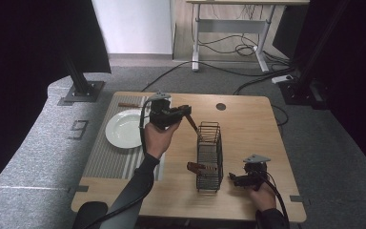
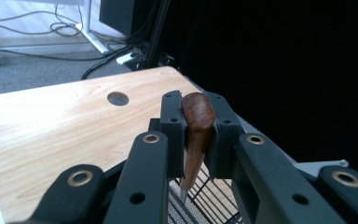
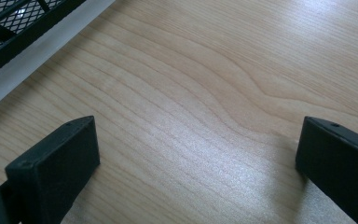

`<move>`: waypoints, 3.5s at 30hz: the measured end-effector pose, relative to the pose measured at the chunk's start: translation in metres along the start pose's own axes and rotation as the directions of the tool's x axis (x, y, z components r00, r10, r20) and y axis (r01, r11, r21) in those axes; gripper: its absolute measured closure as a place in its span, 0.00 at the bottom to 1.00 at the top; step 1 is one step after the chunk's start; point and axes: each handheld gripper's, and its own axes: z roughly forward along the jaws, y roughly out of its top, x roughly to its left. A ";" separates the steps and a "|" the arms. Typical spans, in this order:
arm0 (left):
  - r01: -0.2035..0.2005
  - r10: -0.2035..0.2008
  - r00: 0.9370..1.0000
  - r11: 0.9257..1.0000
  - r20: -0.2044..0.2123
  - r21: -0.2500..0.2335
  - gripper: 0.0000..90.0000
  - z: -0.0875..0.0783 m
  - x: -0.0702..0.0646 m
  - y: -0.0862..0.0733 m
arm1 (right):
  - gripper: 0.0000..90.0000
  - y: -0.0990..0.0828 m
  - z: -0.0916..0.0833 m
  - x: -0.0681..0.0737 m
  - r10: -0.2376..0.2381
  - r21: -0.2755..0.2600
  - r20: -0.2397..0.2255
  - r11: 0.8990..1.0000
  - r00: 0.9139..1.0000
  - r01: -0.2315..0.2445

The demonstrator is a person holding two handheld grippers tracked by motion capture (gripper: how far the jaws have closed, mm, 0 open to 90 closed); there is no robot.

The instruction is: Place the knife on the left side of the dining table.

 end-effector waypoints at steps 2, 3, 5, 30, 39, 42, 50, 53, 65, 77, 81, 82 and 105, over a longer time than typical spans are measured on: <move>0.005 -0.005 1.000 1.000 0.002 -0.011 0.88 -0.005 0.000 0.002 | 0.00 0.000 0.000 0.000 0.000 0.000 0.000 1.000 1.000 0.000; 0.005 -0.005 1.000 1.000 0.003 -0.016 0.88 -0.009 0.001 0.004 | 0.00 0.000 0.000 0.000 0.000 0.000 0.000 1.000 1.000 0.000; 0.007 -0.007 1.000 1.000 0.003 -0.029 0.88 -0.015 0.001 0.007 | 0.00 0.000 0.000 0.000 0.000 0.000 0.000 1.000 1.000 0.000; 0.089 -0.106 0.985 0.988 -0.139 -0.123 0.89 -0.102 0.032 -0.032 | 0.00 0.000 0.000 0.000 0.000 -0.001 0.000 1.000 1.000 0.000; 0.140 -0.164 0.966 0.982 -0.201 -0.130 0.89 -0.117 0.047 -0.061 | 0.00 0.000 0.000 0.000 0.003 -0.003 0.000 1.000 1.000 -0.003; 0.172 -0.198 0.956 0.976 -0.217 -0.134 0.89 -0.122 0.055 -0.076 | 0.00 0.000 0.000 0.000 0.002 -0.004 0.000 1.000 1.000 -0.002; 0.216 -0.245 0.940 0.966 -0.236 -0.140 0.89 -0.126 0.063 -0.098 | 0.00 0.000 0.000 0.000 0.002 -0.004 0.000 1.000 1.000 -0.002; 0.234 -0.262 0.933 0.962 -0.248 -0.138 0.89 -0.126 0.068 -0.107 | 0.00 0.000 0.000 0.000 0.001 -0.004 0.000 1.000 1.000 -0.001; 0.253 -0.283 0.916 0.957 -0.286 -0.138 0.89 -0.130 0.078 -0.122 | 0.00 0.000 0.000 0.000 0.001 -0.004 0.000 1.000 1.000 -0.001; 0.205 -0.238 0.903 0.970 -0.358 -0.128 0.84 -0.138 0.090 -0.133 | 0.00 0.000 0.000 0.000 0.001 -0.004 0.000 1.000 1.000 -0.001; 0.179 -0.213 0.894 0.976 -0.394 -0.123 0.81 -0.139 0.096 -0.138 | 0.00 0.000 0.000 0.000 0.001 -0.004 0.000 1.000 1.000 -0.001; 0.179 -0.213 0.894 0.976 -0.394 -0.123 0.81 -0.139 0.096 -0.138 | 0.00 0.000 0.000 0.000 0.001 -0.004 0.000 1.000 1.000 -0.001; 0.212 -0.245 0.883 0.969 -0.401 -0.126 0.70 -0.150 0.137 -0.171 | 0.00 0.000 0.000 0.000 0.001 -0.004 0.000 1.000 1.000 -0.001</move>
